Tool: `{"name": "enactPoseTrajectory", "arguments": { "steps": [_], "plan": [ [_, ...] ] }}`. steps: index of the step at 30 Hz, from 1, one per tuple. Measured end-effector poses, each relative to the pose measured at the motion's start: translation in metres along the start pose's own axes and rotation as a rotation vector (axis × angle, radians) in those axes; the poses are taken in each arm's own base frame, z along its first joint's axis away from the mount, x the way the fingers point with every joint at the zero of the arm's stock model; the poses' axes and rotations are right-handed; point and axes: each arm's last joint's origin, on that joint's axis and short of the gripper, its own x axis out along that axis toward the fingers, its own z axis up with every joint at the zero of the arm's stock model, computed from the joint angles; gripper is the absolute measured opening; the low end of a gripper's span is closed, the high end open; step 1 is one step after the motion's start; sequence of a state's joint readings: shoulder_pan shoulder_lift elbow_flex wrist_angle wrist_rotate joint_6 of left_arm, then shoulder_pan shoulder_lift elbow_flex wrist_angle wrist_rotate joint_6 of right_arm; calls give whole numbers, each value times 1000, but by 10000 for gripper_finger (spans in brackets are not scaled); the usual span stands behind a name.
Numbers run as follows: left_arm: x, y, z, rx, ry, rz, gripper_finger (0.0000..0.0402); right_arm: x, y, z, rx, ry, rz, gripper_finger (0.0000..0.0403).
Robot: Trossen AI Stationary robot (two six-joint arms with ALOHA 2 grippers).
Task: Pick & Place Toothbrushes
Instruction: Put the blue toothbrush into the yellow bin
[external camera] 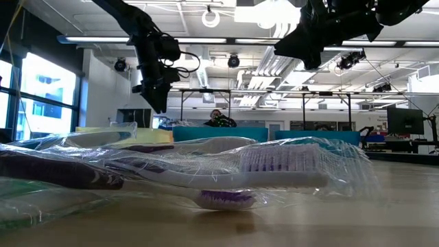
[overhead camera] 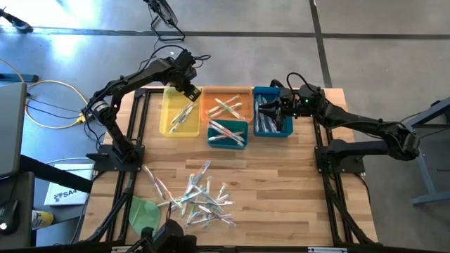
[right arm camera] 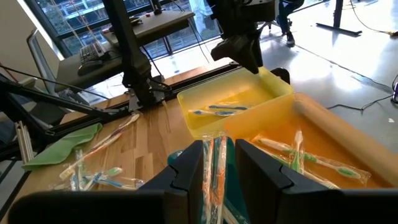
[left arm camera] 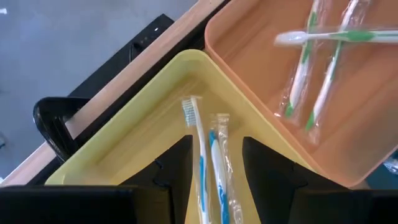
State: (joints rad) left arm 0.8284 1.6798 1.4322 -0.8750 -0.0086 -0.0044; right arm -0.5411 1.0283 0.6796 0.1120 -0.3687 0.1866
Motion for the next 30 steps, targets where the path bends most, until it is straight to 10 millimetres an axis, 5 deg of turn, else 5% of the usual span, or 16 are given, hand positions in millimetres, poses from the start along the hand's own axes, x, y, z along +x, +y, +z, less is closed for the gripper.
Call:
{"name": "enactPoseTrajectory", "arguments": {
  "steps": [30],
  "plan": [
    [0, -14, 0, 28, -7, 2, 136, 0, 0, 1, -4, -9, 2, 85]
  ]
}}
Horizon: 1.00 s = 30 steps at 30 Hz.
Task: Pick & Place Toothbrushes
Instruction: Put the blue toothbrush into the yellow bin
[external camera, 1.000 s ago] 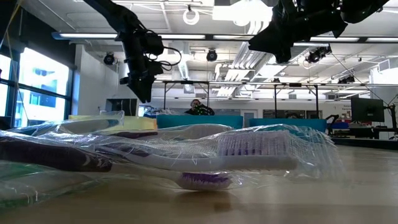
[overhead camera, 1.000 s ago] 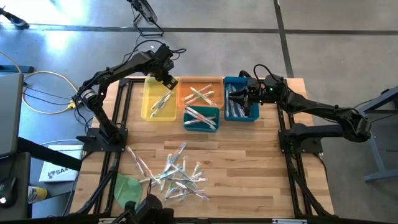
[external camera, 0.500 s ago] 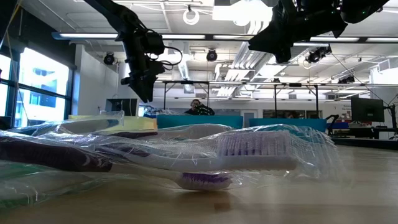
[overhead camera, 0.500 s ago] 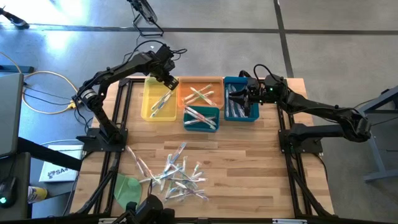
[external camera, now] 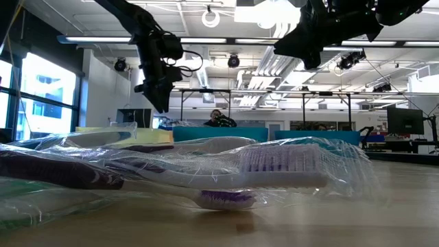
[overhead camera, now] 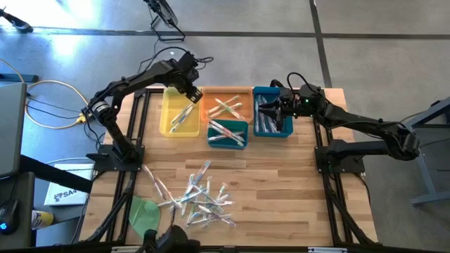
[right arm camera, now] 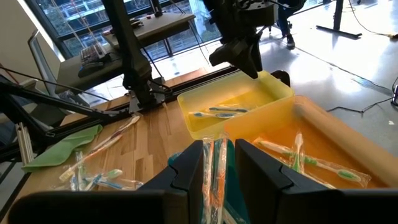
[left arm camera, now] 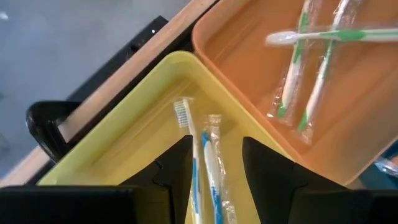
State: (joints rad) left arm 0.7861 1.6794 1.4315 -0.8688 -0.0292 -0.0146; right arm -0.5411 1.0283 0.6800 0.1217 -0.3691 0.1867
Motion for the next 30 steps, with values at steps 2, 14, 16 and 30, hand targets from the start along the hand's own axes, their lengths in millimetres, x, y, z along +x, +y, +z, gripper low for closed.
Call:
{"name": "enactPoseTrajectory", "arguments": {
  "steps": [2, 14, 16, 30],
  "plan": [
    [-1, -9, 0, 32, -1, 29, 136, 0, 0, 0, -1, -2, 0, 85],
    [-13, -81, -15, 268, -24, 265, 136, 0, 0, 0, -1, -2, 0, 85],
    [-19, -92, -16, 287, -56, 263, 136, 0, 0, 0, -1, -2, 1, 85],
    [-102, -152, -48, 510, -346, 95, 136, 0, 1, 0, 0, 5, 32, 85]
  ]
}}
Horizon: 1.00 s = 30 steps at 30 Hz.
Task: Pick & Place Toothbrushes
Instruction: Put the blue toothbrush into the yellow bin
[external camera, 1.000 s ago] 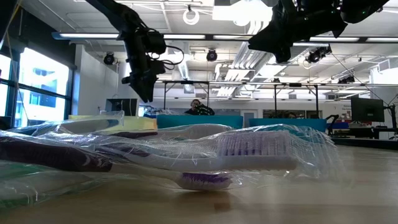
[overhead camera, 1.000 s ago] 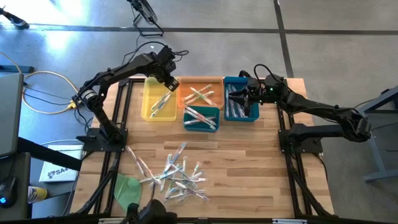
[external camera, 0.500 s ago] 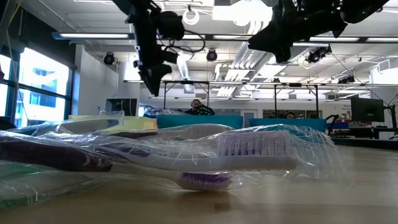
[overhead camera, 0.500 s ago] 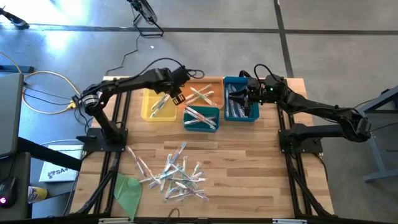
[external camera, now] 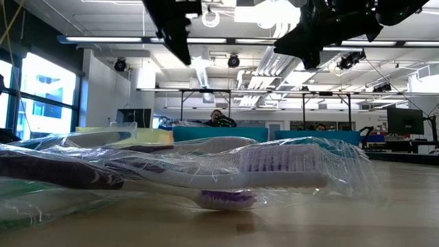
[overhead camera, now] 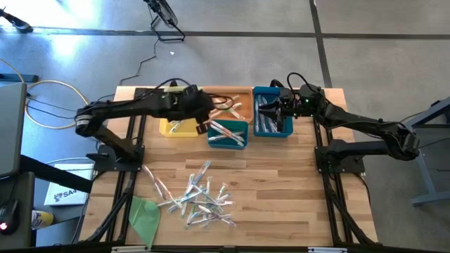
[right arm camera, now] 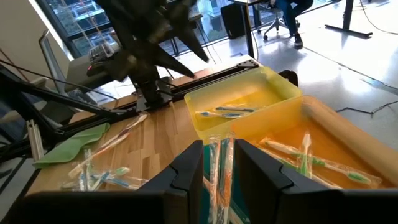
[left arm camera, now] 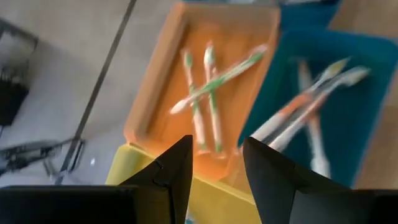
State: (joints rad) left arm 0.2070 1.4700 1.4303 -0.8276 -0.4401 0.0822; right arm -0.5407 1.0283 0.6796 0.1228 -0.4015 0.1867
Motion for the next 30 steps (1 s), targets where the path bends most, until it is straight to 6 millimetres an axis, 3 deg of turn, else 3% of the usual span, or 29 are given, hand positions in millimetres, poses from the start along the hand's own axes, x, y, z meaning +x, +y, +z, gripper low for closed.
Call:
{"name": "enactPoseTrajectory", "arguments": {
  "steps": [8, 13, 22, 30],
  "plan": [
    [-62, -18, 0, 22, -189, 19, 136, 0, 0, 0, 1, 3, 1, 85],
    [-89, -37, -4, 67, -265, 56, 136, 0, 0, 0, 1, 3, 0, 85],
    [-112, -72, -27, 181, -340, -1, 136, 0, 0, 0, 63, -2, -6, 85],
    [-122, -80, -34, 264, -368, -110, 136, 0, 0, 1, 130, -9, -8, 85]
  ]
}}
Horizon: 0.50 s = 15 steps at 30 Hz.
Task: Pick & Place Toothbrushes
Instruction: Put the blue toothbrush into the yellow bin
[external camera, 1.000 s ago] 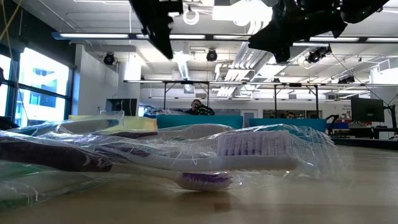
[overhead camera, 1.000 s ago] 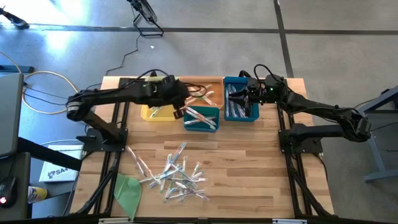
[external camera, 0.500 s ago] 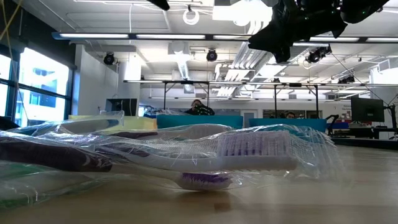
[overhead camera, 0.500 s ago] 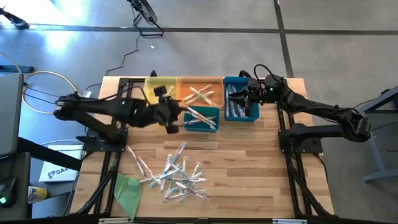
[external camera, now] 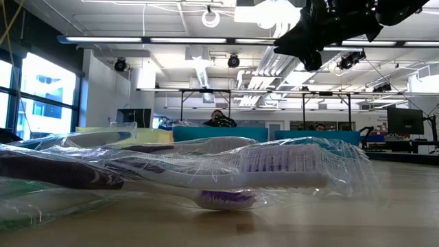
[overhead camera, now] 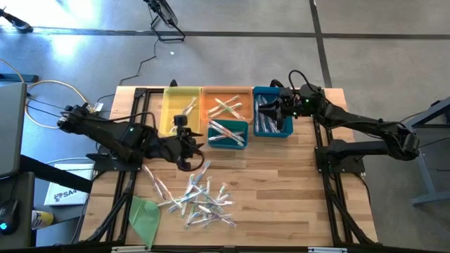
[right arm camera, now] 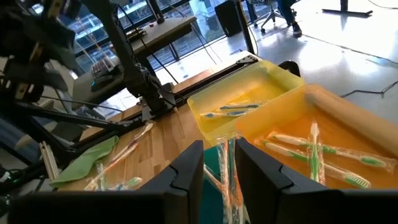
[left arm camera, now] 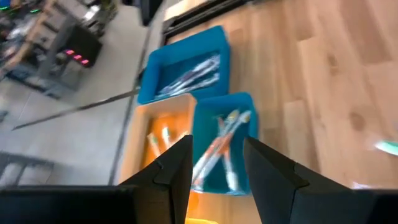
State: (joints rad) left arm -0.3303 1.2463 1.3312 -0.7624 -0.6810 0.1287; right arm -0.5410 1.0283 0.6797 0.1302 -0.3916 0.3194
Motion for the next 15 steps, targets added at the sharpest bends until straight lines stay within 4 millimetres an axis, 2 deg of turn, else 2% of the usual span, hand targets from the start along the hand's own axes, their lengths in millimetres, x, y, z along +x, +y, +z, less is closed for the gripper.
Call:
{"name": "enactPoseTrajectory", "arguments": {
  "steps": [5, 9, 13, 15],
  "plan": [
    [0, -2, 0, -1, -11, -102, 136, 1, 4, 0, 17, -5, 18, 85],
    [-1, -3, -4, 104, 18, -127, 136, 2, 6, -1, 9, -3, 29, 85],
    [-1, -4, -5, 111, 22, -153, 136, 3, 8, -1, 4, 1, 40, 85],
    [-1, -4, -6, 170, 25, -156, 136, 3, 9, -2, 3, 3, 43, 85]
  ]
}}
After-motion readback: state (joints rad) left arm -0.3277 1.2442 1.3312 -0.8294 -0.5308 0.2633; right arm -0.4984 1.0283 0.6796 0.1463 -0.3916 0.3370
